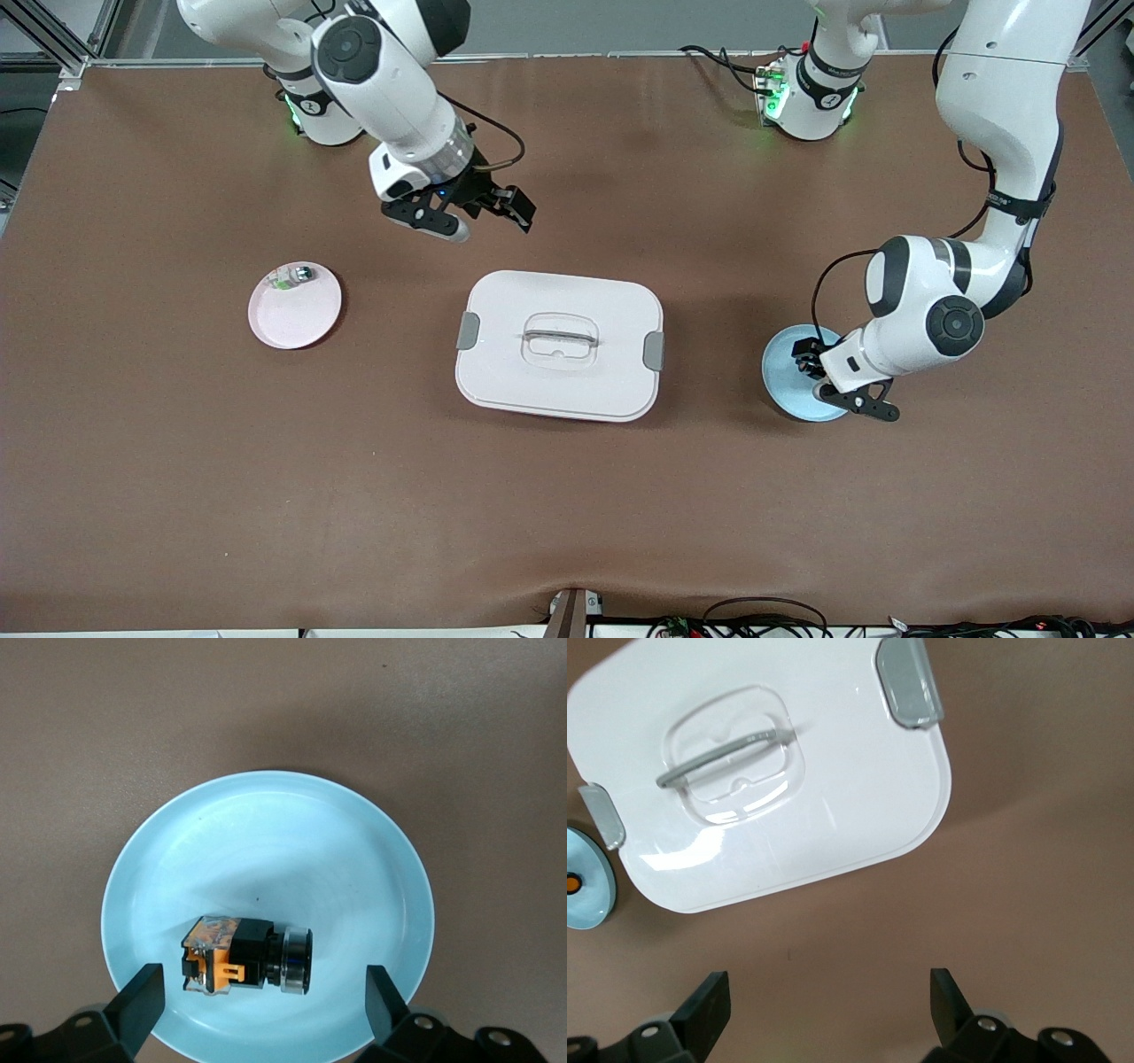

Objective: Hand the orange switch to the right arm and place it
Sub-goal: 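Grasp the orange switch with the left gripper while the right gripper approaches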

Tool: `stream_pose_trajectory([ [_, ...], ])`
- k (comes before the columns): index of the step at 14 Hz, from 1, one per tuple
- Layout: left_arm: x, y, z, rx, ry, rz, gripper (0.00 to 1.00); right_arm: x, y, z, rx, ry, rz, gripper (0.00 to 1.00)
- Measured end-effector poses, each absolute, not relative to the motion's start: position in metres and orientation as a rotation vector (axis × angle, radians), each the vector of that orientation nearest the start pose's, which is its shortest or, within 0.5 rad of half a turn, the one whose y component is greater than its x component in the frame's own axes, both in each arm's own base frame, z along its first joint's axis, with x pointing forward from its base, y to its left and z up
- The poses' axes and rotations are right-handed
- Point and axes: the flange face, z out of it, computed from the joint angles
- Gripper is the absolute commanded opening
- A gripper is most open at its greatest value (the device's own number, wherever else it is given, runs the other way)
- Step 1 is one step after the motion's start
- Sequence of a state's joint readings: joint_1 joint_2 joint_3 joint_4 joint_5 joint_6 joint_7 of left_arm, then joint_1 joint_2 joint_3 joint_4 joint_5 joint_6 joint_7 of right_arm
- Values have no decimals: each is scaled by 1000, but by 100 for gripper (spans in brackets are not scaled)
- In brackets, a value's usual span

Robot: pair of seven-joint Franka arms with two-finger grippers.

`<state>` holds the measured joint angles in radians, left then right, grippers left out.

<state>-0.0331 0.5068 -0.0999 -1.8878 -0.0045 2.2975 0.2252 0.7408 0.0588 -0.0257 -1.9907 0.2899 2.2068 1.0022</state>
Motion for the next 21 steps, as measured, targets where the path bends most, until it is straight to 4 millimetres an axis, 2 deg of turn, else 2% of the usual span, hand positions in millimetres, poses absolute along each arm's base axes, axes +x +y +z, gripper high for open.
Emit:
stream_pose_trajectory([
  [3, 618, -77, 219, -3148, 559, 122, 100, 429, 405, 427, -2820, 615, 148, 100],
  [6, 615, -77, 207, -3149, 558, 130, 100, 429, 414, 413, -2836, 605, 160, 100],
  [12, 614, -74, 198, -3146, 587, 144, 100, 429, 428, 407, -2840, 583, 156, 100],
  [14, 614, -71, 196, -3146, 585, 148, 98, 431, 434, 410, -2802, 578, 99, 100],
  [18, 614, -57, 193, -3147, 592, 155, 41, 444, 441, 433, -2623, 653, 23, 100],
  [21, 614, -53, 193, -3146, 606, 153, 12, 454, 440, 460, -2437, 744, -6, 100],
])
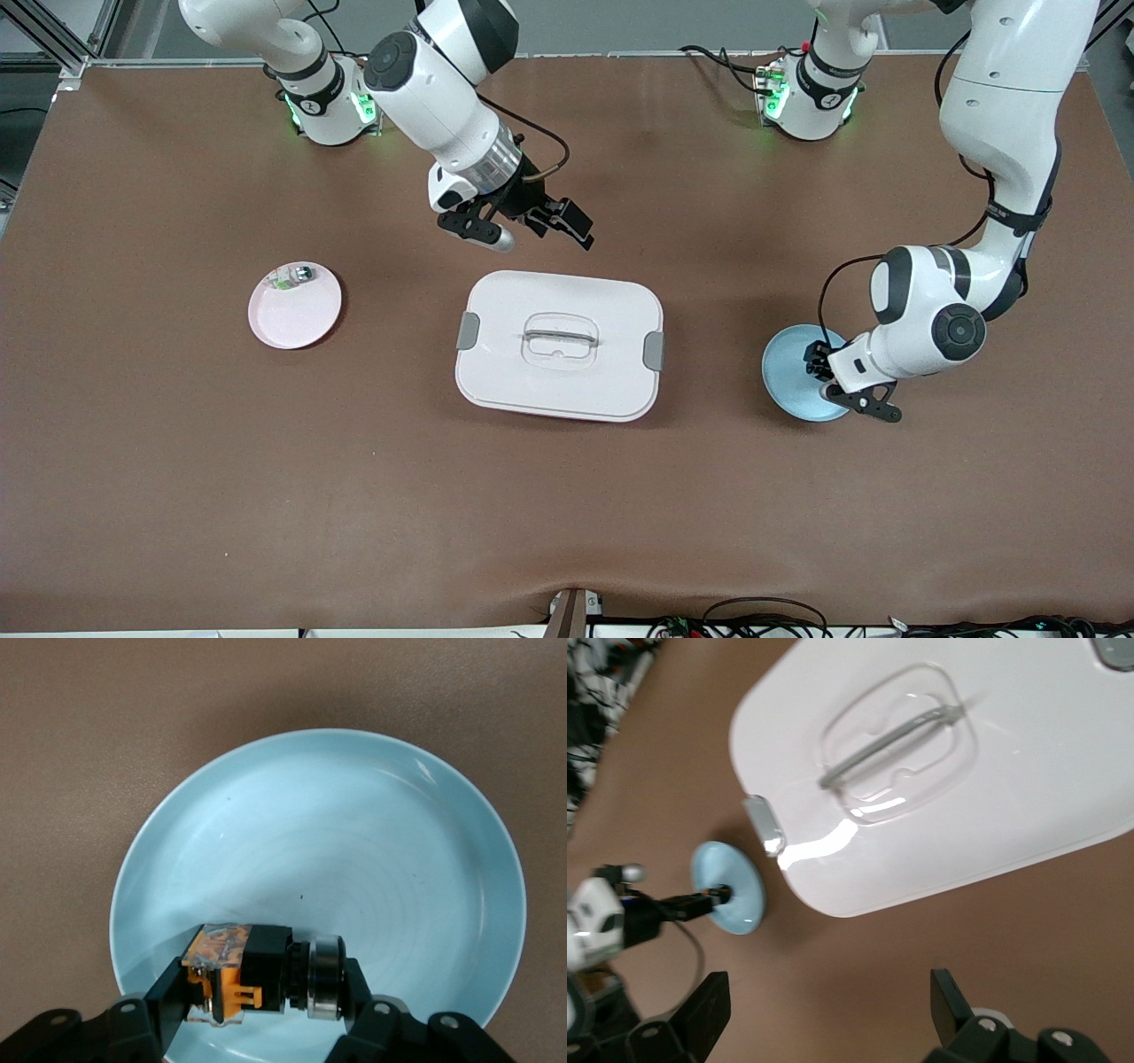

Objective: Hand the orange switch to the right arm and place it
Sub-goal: 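Grasp the orange switch with the left gripper while the right gripper approaches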

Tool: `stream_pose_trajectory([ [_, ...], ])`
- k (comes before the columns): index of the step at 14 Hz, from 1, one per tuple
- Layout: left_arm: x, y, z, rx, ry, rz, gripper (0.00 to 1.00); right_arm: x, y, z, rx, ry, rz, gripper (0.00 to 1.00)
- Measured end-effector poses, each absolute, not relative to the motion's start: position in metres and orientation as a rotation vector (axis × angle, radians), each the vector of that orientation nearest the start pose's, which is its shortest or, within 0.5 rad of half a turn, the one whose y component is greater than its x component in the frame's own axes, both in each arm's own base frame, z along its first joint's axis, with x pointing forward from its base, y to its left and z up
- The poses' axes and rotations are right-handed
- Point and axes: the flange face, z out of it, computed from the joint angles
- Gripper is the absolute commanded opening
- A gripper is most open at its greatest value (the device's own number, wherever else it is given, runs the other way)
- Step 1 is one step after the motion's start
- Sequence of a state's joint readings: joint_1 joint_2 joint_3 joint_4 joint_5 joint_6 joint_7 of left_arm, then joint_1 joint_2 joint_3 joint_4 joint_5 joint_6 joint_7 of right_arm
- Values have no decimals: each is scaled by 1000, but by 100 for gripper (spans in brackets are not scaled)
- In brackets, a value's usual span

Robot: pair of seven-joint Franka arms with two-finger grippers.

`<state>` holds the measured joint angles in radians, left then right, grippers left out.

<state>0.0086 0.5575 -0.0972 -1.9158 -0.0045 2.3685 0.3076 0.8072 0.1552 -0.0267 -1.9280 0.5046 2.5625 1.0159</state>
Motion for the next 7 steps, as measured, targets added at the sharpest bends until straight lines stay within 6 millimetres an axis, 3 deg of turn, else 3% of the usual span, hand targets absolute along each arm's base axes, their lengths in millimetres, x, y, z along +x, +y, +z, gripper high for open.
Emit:
stream_pose_trajectory([
  [3, 615, -54, 194, -3146, 608, 151, 4, 457, 437, 486, -2313, 732, -71, 100],
  [7, 619, -55, 204, -3147, 611, 165, 4, 457, 434, 484, -2351, 457, -131, 100],
])
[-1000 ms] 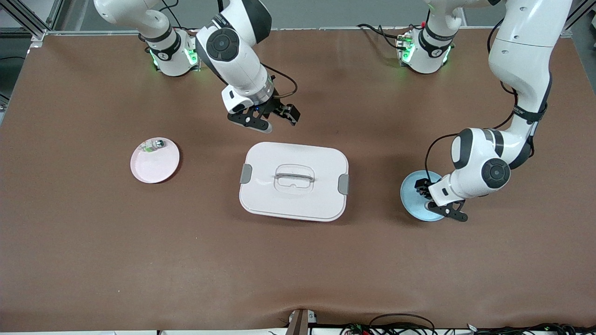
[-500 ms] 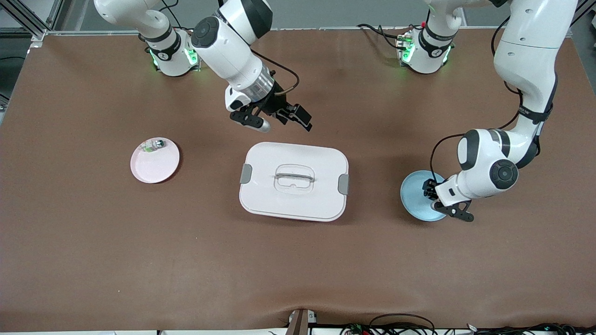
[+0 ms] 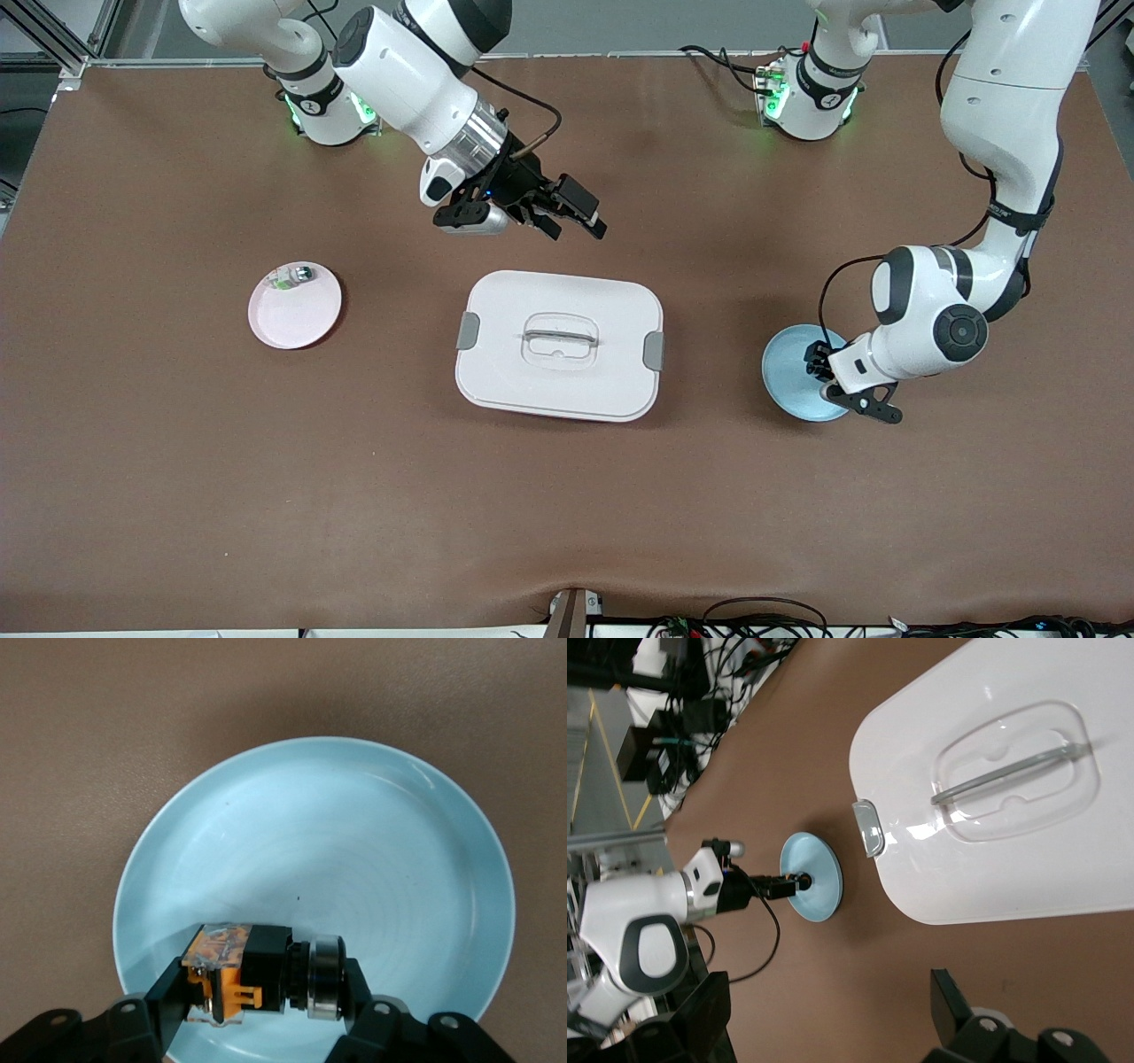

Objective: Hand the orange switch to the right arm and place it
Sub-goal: 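Grasp the orange switch with the left gripper while the right gripper approaches, then lift the switch with the left gripper toward the right gripper over the box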

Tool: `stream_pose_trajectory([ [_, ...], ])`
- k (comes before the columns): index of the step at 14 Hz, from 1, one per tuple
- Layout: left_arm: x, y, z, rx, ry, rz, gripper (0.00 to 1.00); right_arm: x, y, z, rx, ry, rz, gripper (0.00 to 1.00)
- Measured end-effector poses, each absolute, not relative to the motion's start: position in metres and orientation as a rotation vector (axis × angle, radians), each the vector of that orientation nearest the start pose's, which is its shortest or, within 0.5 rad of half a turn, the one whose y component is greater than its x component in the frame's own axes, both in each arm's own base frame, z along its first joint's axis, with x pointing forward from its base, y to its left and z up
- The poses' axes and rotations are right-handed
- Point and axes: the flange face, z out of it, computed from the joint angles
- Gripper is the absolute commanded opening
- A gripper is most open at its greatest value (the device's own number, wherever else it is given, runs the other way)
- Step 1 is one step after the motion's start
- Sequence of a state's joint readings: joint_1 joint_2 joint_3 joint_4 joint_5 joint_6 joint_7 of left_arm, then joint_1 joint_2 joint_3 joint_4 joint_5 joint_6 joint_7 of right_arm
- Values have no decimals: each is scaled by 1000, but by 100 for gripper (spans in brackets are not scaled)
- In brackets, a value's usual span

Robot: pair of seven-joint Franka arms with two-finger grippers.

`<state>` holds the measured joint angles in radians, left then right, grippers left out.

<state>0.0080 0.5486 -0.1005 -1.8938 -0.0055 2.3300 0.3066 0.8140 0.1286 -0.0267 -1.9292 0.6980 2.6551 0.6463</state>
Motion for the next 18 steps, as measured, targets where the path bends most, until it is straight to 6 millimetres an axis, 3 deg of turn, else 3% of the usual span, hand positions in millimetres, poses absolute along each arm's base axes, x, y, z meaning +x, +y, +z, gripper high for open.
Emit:
stream_pose_trajectory([
  [2, 624, -60, 221, -3181, 576, 197, 4, 457, 430, 475, -2378, 303, -76, 100],
  [5, 631, -70, 252, -3294, 476, 246, 4, 472, 404, 466, -2375, 112, -17, 100],
  [7, 634, -78, 270, -3383, 360, 281, 4, 479, 392, 473, -2333, 116, -6, 100],
  [9, 637, -91, 288, -3444, 207, 341, 4, 478, 391, 481, -2241, 169, 20, 100],
  [12, 640, -137, 320, -3473, -93, 450, 4, 479, 393, 486, -2168, 205, -76, 100],
  [15, 639, -193, 360, -3447, -416, 522, 4, 461, 415, 489, -2126, 274, -178, 100],
  [18, 635, -228, 389, -3392, -693, 606, 4, 450, 426, 487, -2121, 277, -186, 100],
])
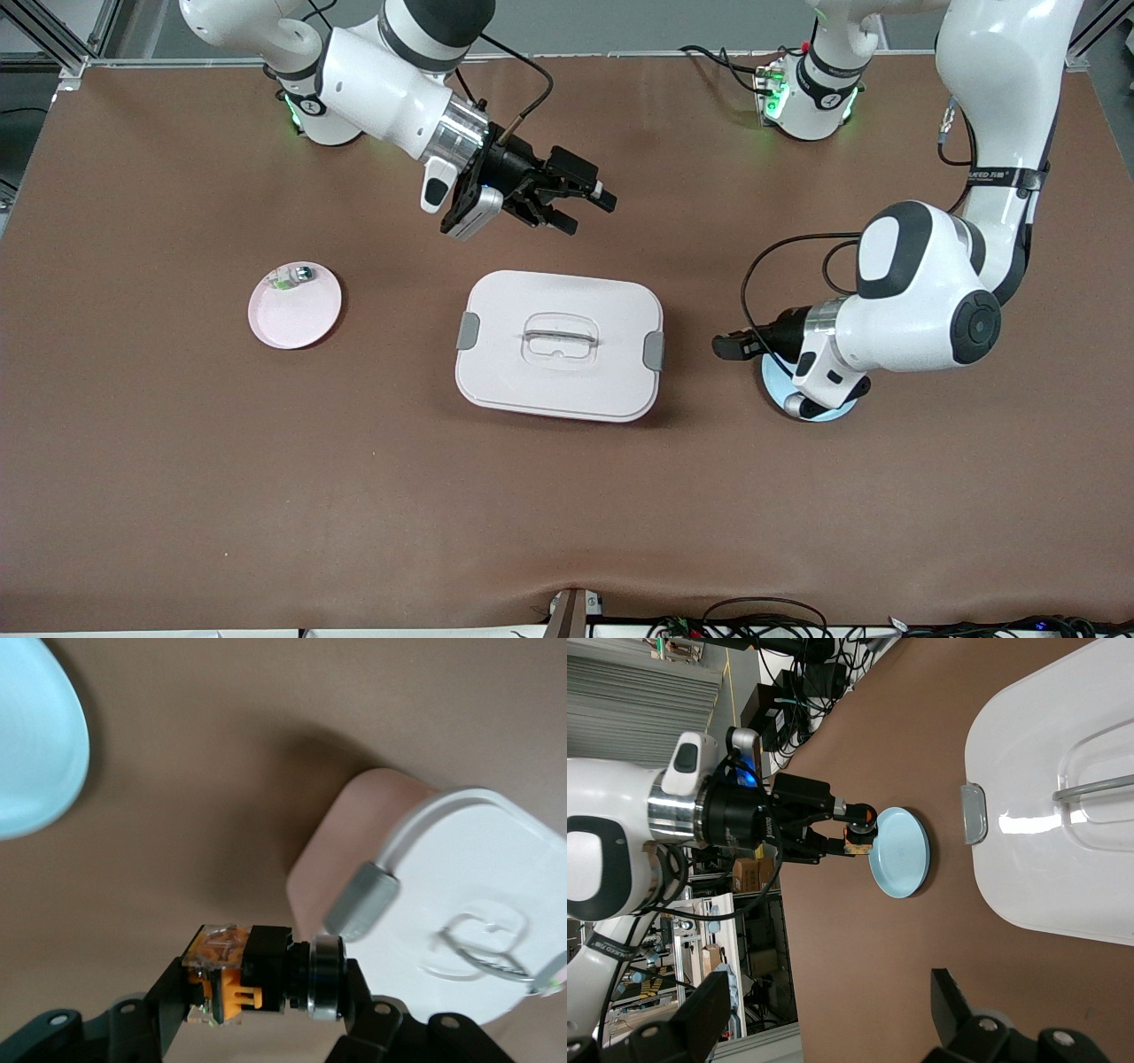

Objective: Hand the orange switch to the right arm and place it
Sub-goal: 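Lift the switch with the left gripper toward the right gripper over the box, then grasp the switch with the right gripper and open the left gripper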

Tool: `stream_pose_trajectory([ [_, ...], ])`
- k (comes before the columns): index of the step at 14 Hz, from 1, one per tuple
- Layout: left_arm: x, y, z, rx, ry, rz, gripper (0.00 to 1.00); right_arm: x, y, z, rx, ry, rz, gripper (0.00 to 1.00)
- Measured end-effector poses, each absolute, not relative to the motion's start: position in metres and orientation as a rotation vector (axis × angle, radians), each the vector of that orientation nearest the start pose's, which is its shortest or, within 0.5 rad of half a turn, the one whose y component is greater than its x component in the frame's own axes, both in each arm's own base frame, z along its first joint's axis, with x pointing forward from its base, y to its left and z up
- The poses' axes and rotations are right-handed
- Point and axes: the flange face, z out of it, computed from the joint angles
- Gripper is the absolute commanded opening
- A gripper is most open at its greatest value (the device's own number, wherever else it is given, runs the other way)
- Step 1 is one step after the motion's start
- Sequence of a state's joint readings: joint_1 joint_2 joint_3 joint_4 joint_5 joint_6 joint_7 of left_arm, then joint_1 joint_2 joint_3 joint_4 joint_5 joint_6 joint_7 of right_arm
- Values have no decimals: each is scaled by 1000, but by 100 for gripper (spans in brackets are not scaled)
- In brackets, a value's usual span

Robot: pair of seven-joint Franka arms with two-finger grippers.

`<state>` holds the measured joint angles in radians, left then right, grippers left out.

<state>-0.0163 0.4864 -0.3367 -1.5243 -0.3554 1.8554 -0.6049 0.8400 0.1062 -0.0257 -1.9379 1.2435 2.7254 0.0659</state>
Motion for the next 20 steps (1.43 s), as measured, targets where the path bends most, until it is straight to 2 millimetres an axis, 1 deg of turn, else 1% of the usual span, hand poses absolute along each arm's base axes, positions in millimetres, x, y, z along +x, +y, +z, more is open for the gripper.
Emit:
stream_pose_trajectory([
  [4, 632, -249, 405, -3328, -1068, 798, 4, 455, 421, 487, -2113, 310, -212, 100],
  [6, 627, -264, 413, -3272, -1209, 897, 4, 454, 421, 485, -2094, 366, -245, 100],
  [9, 615, -292, 425, -3169, -1379, 1039, 4, 445, 429, 472, -2089, 428, -283, 100],
  [10, 611, -303, 430, -3126, -1432, 1072, 4, 445, 430, 467, -2096, 436, -291, 100],
  [12, 602, -324, 443, -3056, -1506, 1121, 4, 448, 432, 457, -2104, 468, -300, 100],
  [14, 596, -338, 453, -3006, -1561, 1144, 4, 452, 437, 450, -2102, 493, -285, 100],
  [17, 586, -357, 459, -2929, -1624, 1167, 4, 457, 448, 447, -2075, 564, -244, 100],
  [20, 577, -373, 460, -2848, -1679, 1188, 4, 458, 455, 441, -2073, 583, -225, 100],
])
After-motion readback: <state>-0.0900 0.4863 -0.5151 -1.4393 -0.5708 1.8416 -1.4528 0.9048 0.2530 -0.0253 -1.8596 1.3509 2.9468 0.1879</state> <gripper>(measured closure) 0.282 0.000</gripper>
